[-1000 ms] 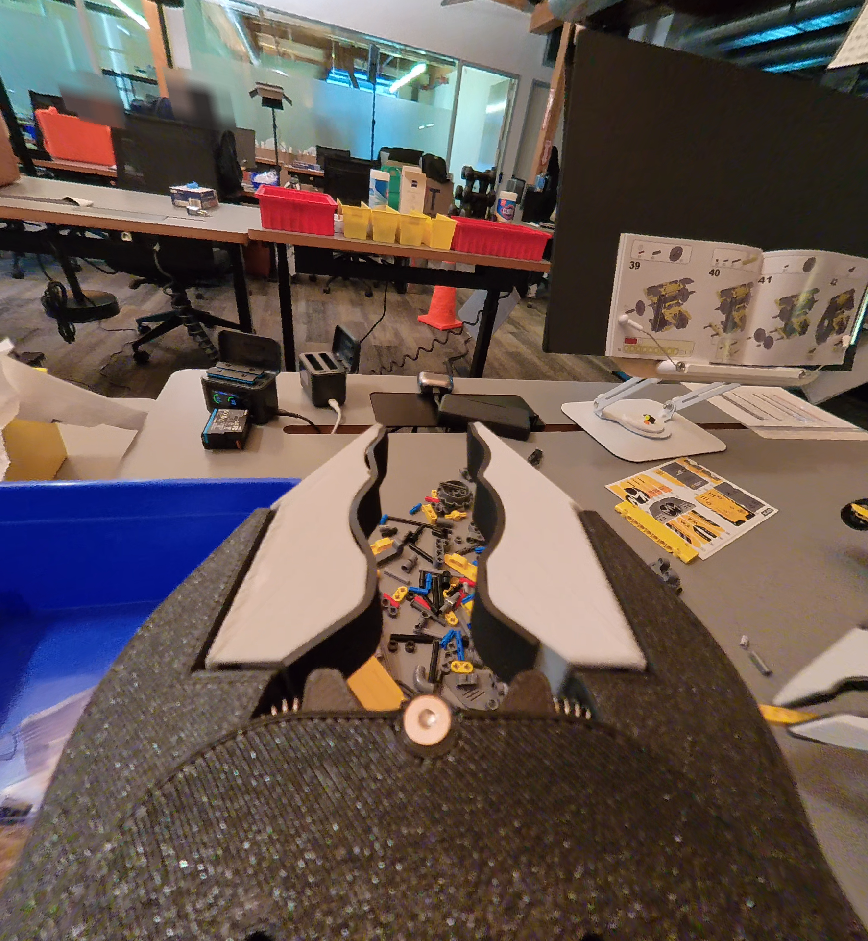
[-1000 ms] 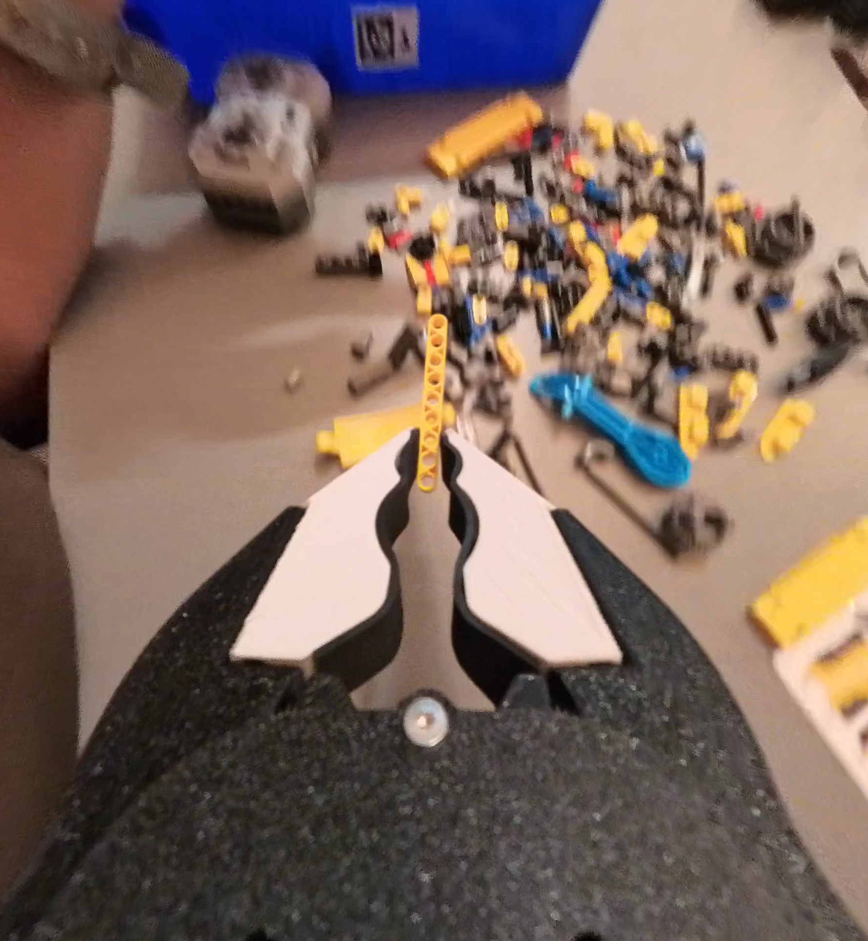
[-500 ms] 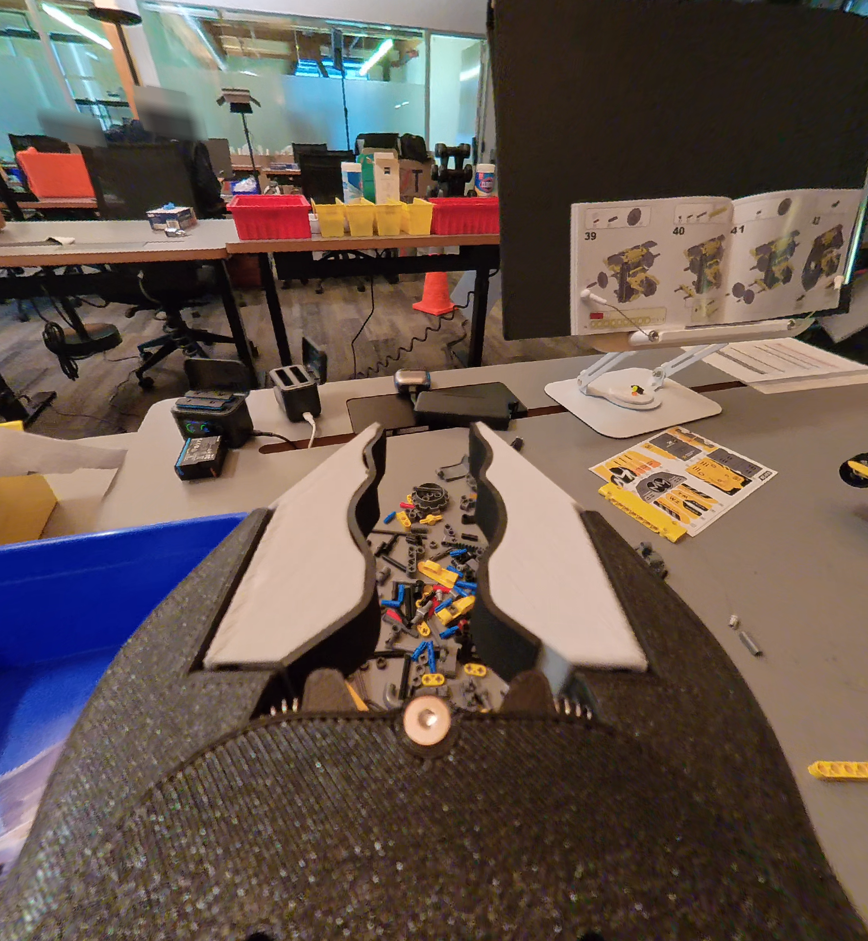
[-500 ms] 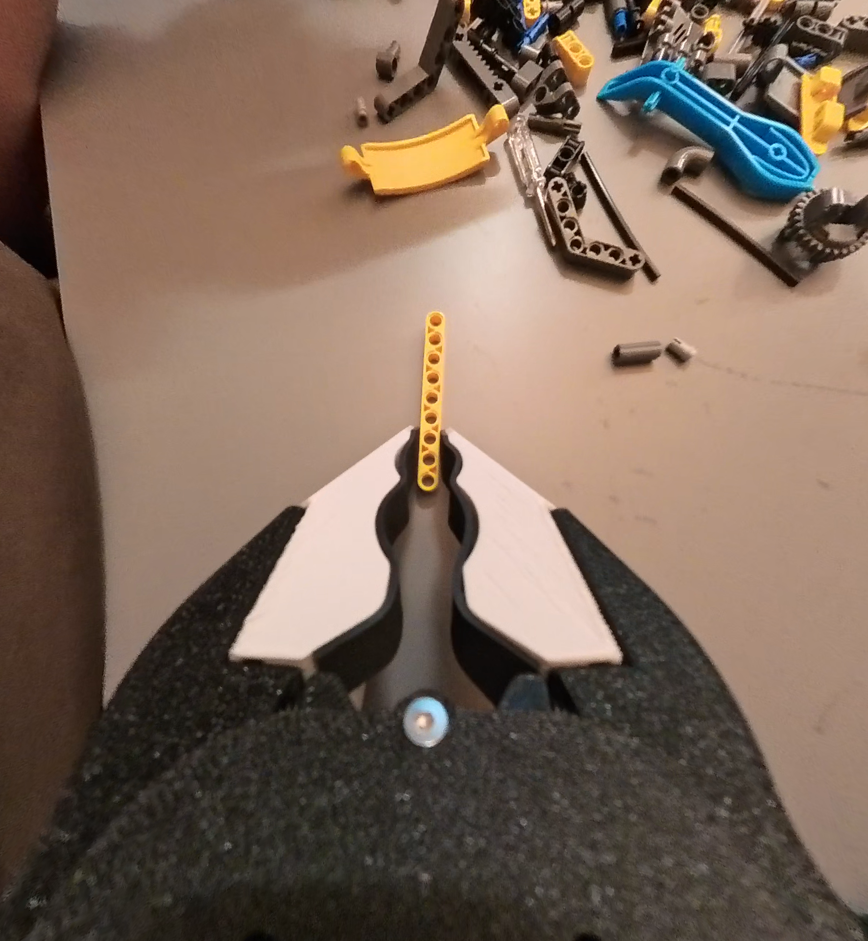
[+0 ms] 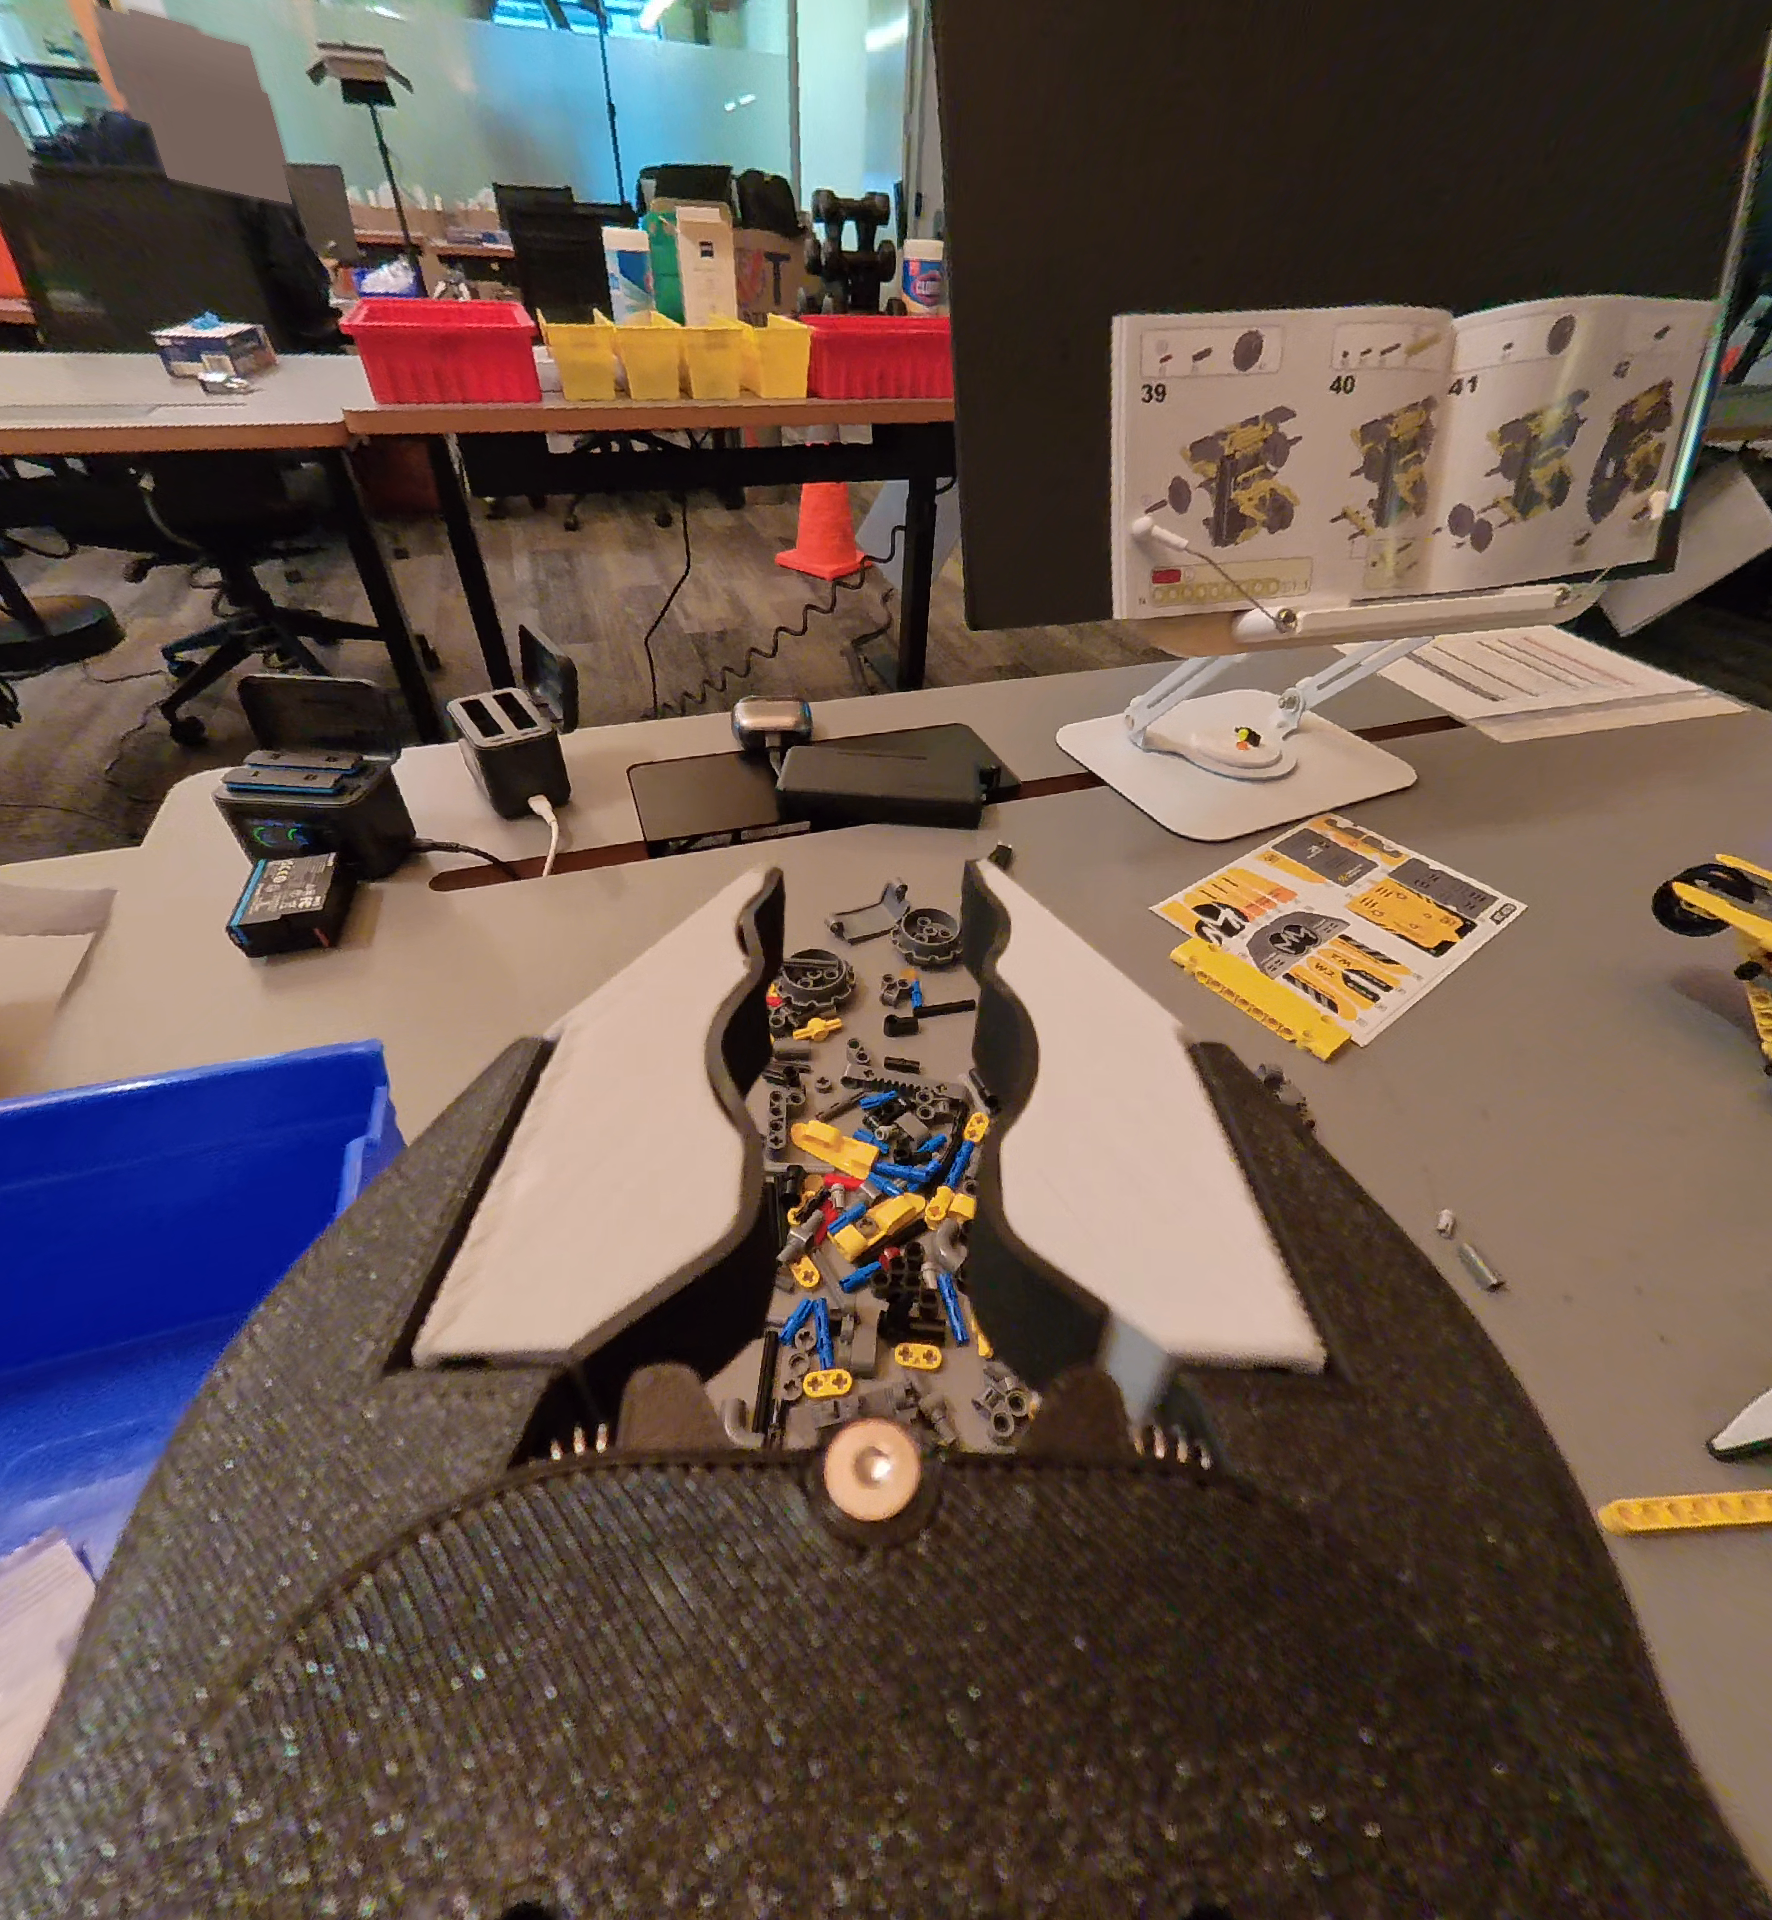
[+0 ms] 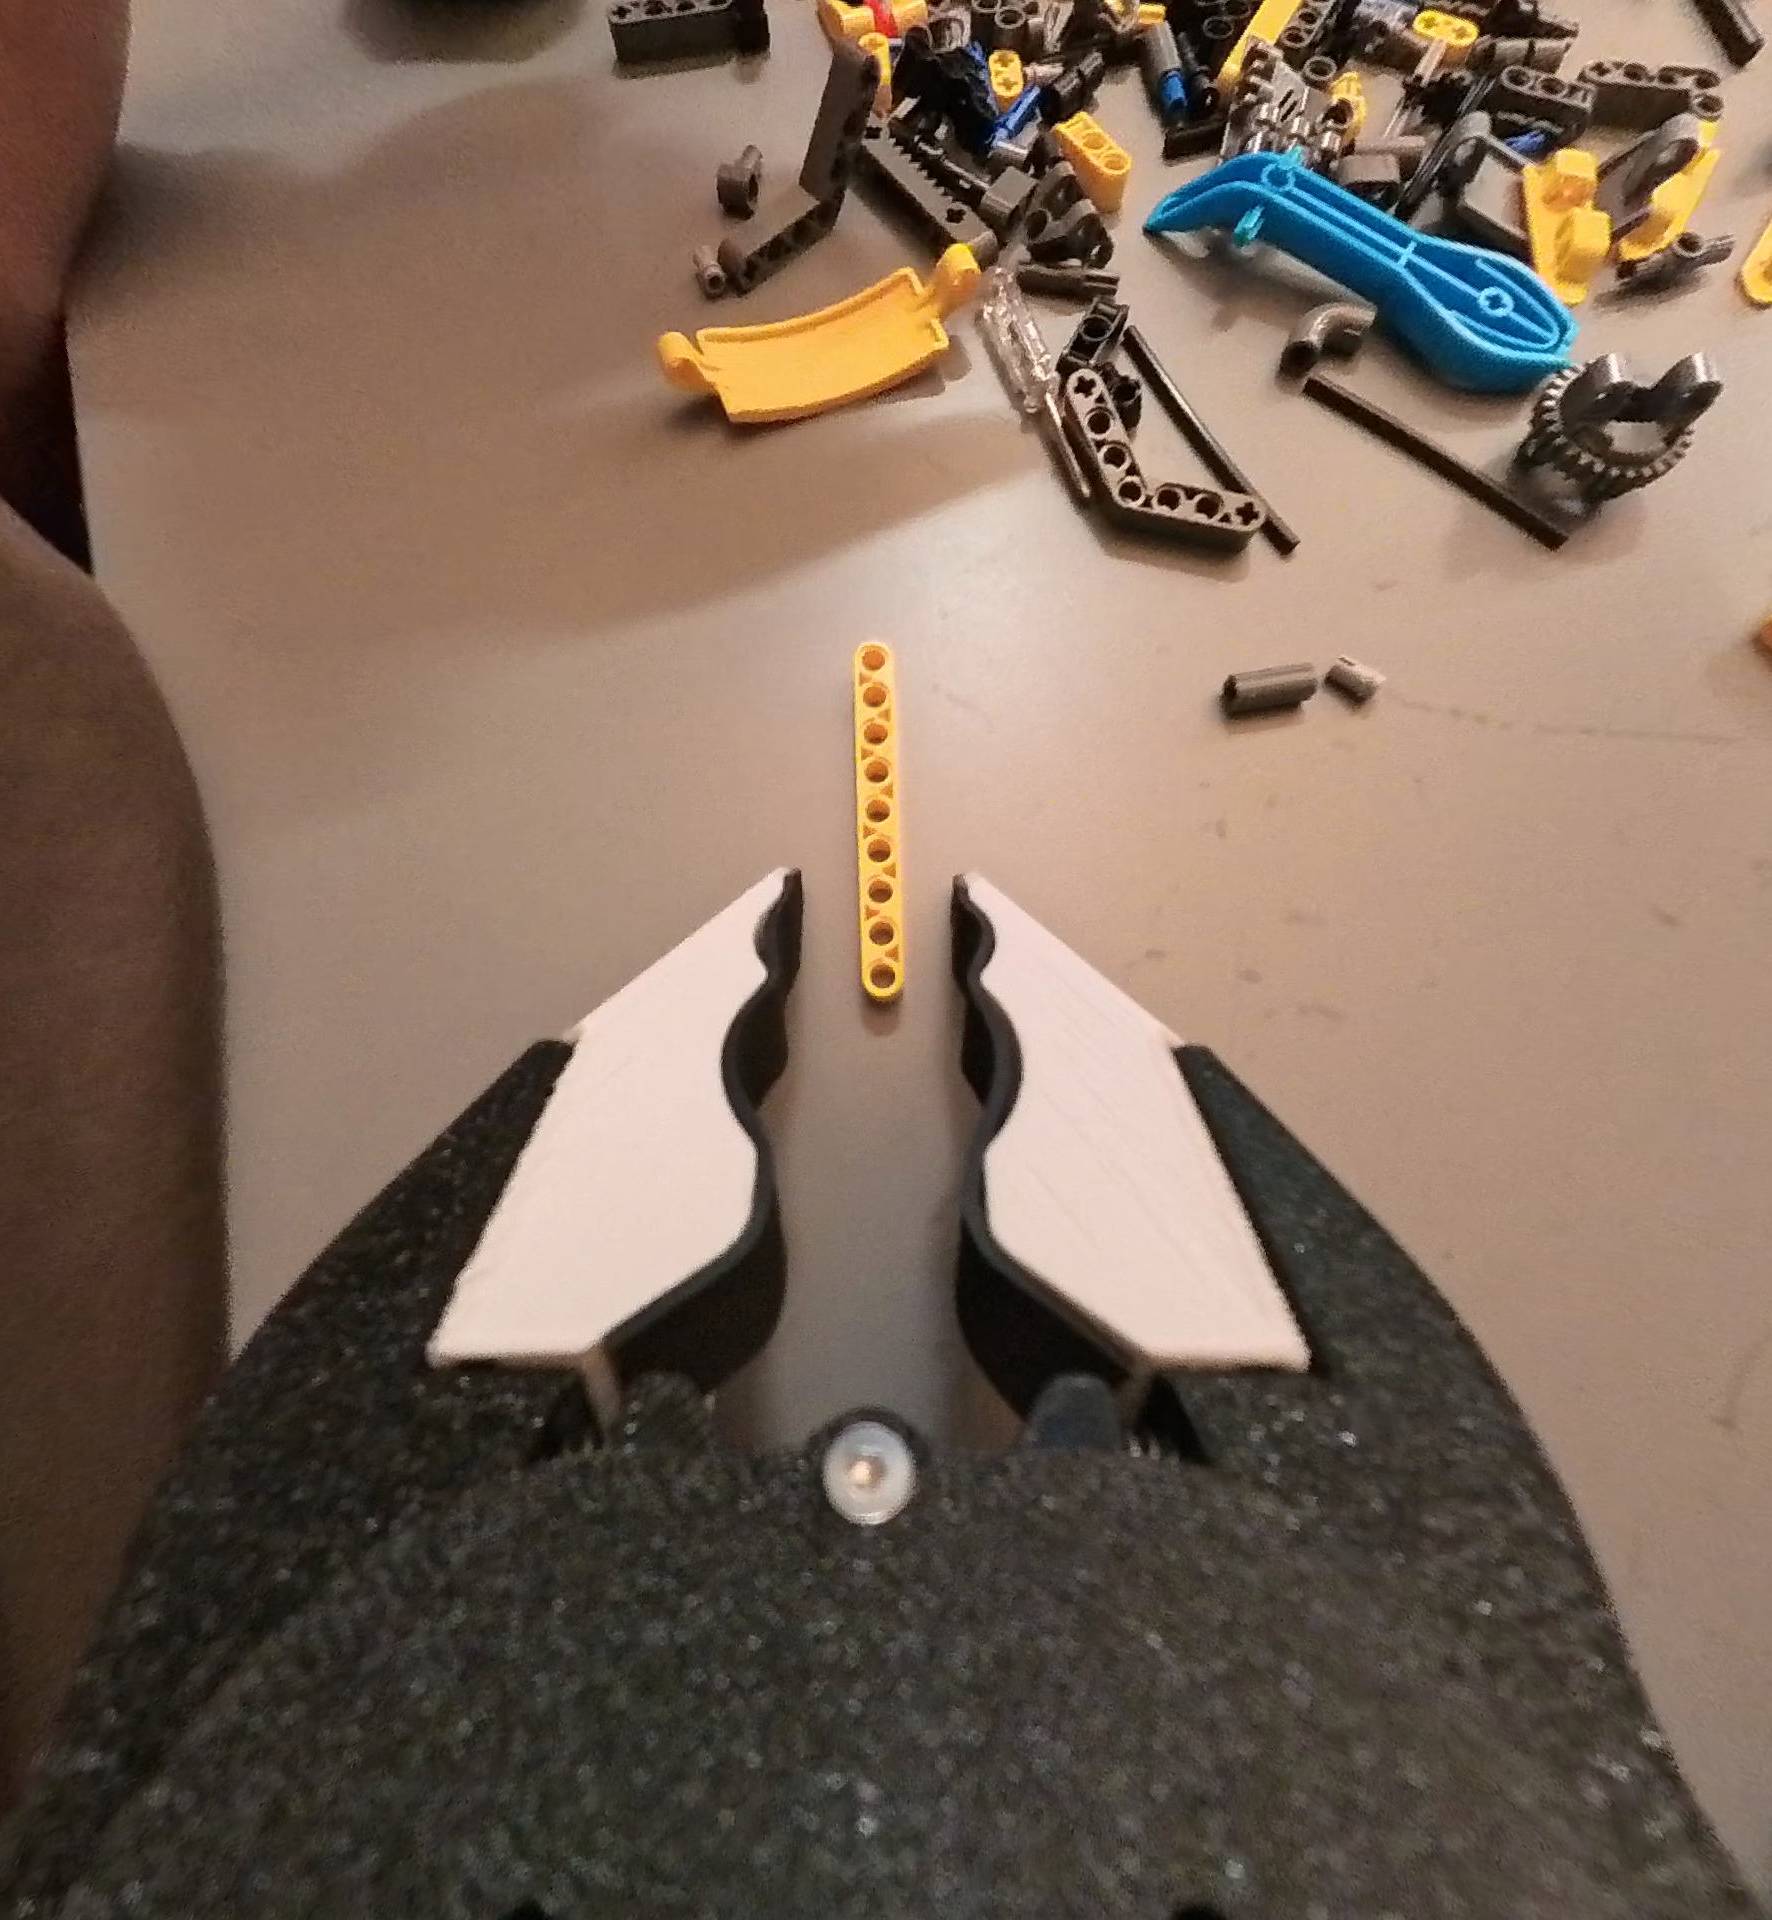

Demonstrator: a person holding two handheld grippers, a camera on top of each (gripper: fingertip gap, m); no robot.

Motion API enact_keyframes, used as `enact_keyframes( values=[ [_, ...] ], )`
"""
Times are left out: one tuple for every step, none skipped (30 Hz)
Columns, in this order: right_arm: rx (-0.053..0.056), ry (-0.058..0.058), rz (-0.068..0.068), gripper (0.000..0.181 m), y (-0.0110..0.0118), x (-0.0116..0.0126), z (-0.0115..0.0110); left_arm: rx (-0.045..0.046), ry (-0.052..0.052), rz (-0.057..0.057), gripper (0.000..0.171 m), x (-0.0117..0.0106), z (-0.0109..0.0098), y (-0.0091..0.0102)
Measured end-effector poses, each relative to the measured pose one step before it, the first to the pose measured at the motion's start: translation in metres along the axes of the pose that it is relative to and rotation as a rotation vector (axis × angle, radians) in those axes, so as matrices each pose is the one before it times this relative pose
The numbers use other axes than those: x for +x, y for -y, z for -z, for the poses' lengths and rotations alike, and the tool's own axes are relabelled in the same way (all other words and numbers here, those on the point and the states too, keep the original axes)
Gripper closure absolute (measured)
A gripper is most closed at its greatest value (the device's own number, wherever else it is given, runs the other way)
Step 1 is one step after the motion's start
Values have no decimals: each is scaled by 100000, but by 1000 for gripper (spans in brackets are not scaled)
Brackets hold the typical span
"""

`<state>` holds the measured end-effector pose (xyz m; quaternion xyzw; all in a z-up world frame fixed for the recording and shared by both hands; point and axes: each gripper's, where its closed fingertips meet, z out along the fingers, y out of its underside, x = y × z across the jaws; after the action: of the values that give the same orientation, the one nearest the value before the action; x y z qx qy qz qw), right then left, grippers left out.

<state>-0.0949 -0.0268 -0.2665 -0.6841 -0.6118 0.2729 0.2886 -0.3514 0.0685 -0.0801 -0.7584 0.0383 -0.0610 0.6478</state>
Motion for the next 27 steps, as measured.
enact_keyframes(
  values=[
    [108, -6, -164, 153, 4, 21, 5, -565, -309, 202, 139, 21, -132, -162],
    [121, 141, -330, 154, 9, 19, 2, -702, -293, 216, 138, 36, -145, -177],
    [101, 158, -316, 154, 7, 27, 3, -795, -56, 87, 138, 12, -144, -199],
    [81, 63, -176, 155, 2, 30, -8, -892, 346, -154, 138, -41, -138, -202],
    [47, -47, 47, 155, 8, 20, -4, -937, 644, -366, 137, -82, -106, -202],
    [6, -182, 238, 155, -3, 2, 2, -845, 726, -390, 137, -102, -102, -189],
    [-23, -331, 380, 155, -3, 2, -1, -682, 546, -244, 137, -71, -80, -151],
    [-64, -525, 526, 155, -11, 9, -10, -461, 207, -67, 137, -9, -84, -112],
    [-110, -720, 749, 155, -14, 1, -10, -275, -136, 11, 137, 68, -76, -70],
    [-141, -835, 946, 155, -12, 0, -12, -294, -315, -80, 136, 135, -89, -61],
    [-109, -910, 934, 155, -6, 9, -12, -236, -655, 28, 136, 212, -80, -26],
    [29, -1003, 440, 154, -1, 72, 8, 302, -2483, 821, 135, 517, -82, 96],
    [73, -747, -271, 152, 5, 118, 13, 1004, -4718, 1952, 134, 832, -30, 265],
    [-45, 117, -561, 151, -8, 45, -1, 1582, -4574, 2203, 134, 814, 30, 368],
    [-49, 262, -607, 150, -14, 31, -8, 1664, -2457, 1158, 133, 553, 69, 383],
    [-6, 349, -420, 150, -2, 12, -2, 1186, -831, -265, 133, 380, 61, 311],
    [15, 97, -107, 150, -3, 0, 4, 373, -216, -1026, 133, 316, 50, 200],
    [-3, -122, 164, 150, 4, -2, -4, -17, -244, -1147, 133, 321, 42, 154],
    [1, -246, 318, 150, -4, -3, 6, 110, -564, -875, 133, 371, 25, 178],
    [27, -290, 342, 150, 7, 4, -3, 563, -1143, -256, 133, 450, 23, 223],
    [52, -339, 254, 150, 11, 6, 10, 1095, -1923, 277, 133, 564, -19, 283],
    [51, -684, 10, 149, -1, 78, 6, 1218, -2546, 722, 133, 683, -90, 268],
    [90, -1591, -401, 145, 8, 229, 27, 943, -3162, 1042, 132, 790, -196, 212],
    [145, -2435, -714, 143, -5, 330, 46, 459, -3682, 1158, 132, 908, -300, 98],
    [515, -2201, -588, 143, 47, 277, 81, -23, -3899, 932, 131, 959, -412, -10],
    [1000, -791, -70, 142, 113, 53, 129, -527, -3439, 484, 130, 902, -479, -106],
    [1206, 208, 317, 142, 127, -104, 139, -888, -2601, -41, 130, 784, -529, -201]
  ],
)
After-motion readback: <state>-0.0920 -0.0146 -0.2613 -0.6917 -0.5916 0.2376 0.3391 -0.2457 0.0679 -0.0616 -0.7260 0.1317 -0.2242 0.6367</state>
